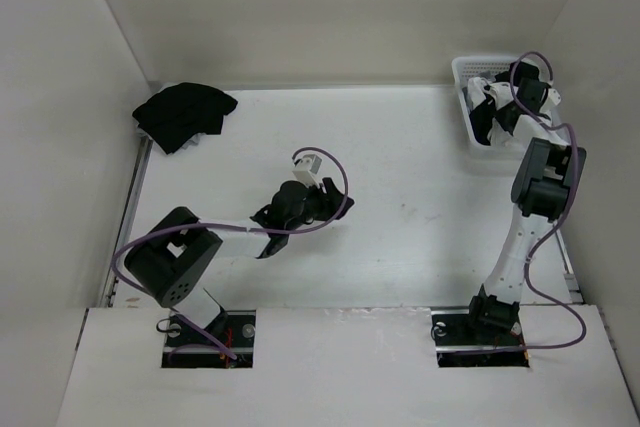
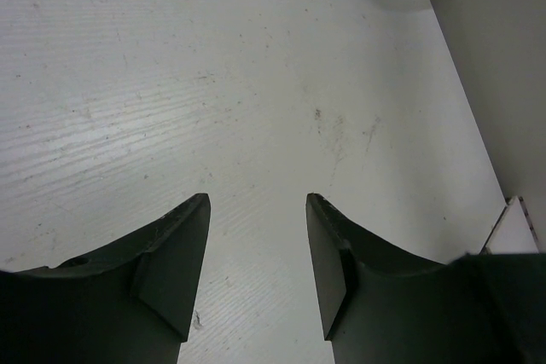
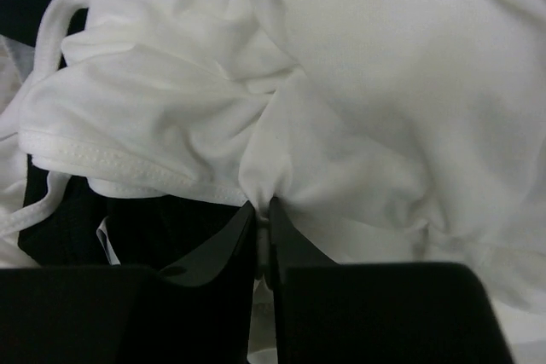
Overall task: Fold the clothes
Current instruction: Grab the tank top from the pile
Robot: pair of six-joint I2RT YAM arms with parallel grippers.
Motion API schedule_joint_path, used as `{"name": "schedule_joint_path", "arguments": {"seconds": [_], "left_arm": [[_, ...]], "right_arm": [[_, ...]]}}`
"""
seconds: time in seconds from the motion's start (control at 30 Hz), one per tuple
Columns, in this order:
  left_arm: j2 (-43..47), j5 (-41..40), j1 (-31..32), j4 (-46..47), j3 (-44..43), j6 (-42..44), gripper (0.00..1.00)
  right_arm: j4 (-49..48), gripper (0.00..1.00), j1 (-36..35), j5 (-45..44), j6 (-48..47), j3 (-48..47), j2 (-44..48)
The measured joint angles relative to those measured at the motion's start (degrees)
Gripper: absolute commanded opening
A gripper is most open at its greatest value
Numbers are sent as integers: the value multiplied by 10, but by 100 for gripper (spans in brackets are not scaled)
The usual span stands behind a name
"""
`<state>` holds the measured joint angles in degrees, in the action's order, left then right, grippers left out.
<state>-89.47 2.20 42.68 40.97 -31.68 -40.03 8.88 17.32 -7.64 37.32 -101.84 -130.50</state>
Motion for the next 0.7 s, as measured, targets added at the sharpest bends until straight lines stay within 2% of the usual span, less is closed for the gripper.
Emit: {"name": "schedule_joint_path", "arguments": {"seconds": [0.13,0.27,0.4,0.57,0.7], "left_arm": [[-8,2,0,2,0,-2,47],[-12,9,0,3,0,-3,47],[-12,11,0,3,0,-3,47],[-12,13,0,4,0,-4,47],[-11,14,-3,4,0,-6,46]], "right_arm": [[-60,9,0,-7,18,82,42],[-106,11,0,-30,33,192,146],[-163,11,-1,-44,39,258,258],[-236,7,-6,-48,44,297,384],[-248,6,-29,-40,47,335,468]]}}
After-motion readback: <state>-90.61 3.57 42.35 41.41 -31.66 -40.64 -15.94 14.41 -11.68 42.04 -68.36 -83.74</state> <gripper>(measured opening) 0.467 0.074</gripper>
